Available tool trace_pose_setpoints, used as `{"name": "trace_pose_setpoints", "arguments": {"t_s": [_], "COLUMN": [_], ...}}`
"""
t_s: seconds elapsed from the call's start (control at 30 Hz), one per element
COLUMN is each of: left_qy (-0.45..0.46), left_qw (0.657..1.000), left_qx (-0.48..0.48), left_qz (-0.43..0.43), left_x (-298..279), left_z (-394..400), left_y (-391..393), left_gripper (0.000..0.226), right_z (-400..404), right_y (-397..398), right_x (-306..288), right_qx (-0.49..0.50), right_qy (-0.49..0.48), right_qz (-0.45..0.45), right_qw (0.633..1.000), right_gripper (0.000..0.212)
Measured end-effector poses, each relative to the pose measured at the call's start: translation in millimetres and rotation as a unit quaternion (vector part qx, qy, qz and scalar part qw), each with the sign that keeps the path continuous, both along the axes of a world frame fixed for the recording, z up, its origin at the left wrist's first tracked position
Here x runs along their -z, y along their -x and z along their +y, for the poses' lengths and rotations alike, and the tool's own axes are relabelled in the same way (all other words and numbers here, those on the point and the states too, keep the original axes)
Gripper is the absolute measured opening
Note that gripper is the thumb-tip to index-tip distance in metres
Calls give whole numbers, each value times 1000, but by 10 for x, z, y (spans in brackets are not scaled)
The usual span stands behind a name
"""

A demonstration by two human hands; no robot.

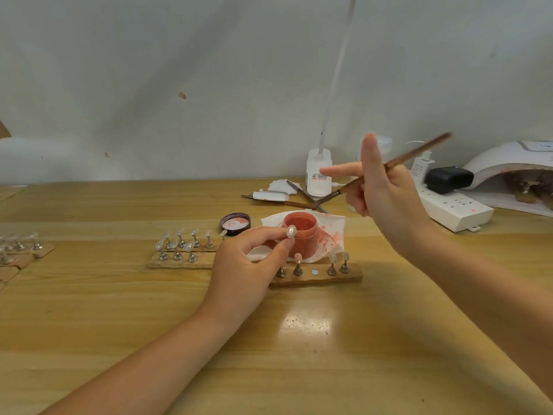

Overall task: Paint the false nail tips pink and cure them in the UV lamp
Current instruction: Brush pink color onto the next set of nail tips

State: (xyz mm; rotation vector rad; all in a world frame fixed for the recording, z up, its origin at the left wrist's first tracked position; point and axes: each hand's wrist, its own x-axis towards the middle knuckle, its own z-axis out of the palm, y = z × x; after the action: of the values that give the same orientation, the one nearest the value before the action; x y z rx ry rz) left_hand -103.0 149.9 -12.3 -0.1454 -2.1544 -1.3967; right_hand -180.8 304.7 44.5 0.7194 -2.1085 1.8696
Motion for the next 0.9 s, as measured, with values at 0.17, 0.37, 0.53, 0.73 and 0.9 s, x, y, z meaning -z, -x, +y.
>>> {"name": "trace_pose_setpoints", "arguments": {"t_s": [0.17, 0.37, 0.53, 0.73, 0.9], "left_qy": [0, 0, -5, -6, 2], "left_qw": [1000, 1000, 1000, 1000, 1000], "left_qx": [-4, 0, -1, 2, -2], "left_qz": [7, 8, 10, 11, 9], "left_x": [-2, 3, 6, 1, -7], "left_z": [-9, -22, -26, -23, -23], "left_y": [9, 13, 14, 20, 13], "left_gripper": [16, 21, 23, 23, 26], "right_z": [-103, -267, -380, -380, -239], "right_y": [260, 330, 316, 304, 377], "right_x": [-8, 59, 100, 57, -35], "right_qx": [37, 76, 70, 78, 129], "right_qy": [-103, -222, -270, -247, -136], "right_qz": [32, 92, 140, 172, 98], "right_qw": [993, 968, 950, 950, 977], "right_gripper": [43, 42, 52, 51, 47]}}
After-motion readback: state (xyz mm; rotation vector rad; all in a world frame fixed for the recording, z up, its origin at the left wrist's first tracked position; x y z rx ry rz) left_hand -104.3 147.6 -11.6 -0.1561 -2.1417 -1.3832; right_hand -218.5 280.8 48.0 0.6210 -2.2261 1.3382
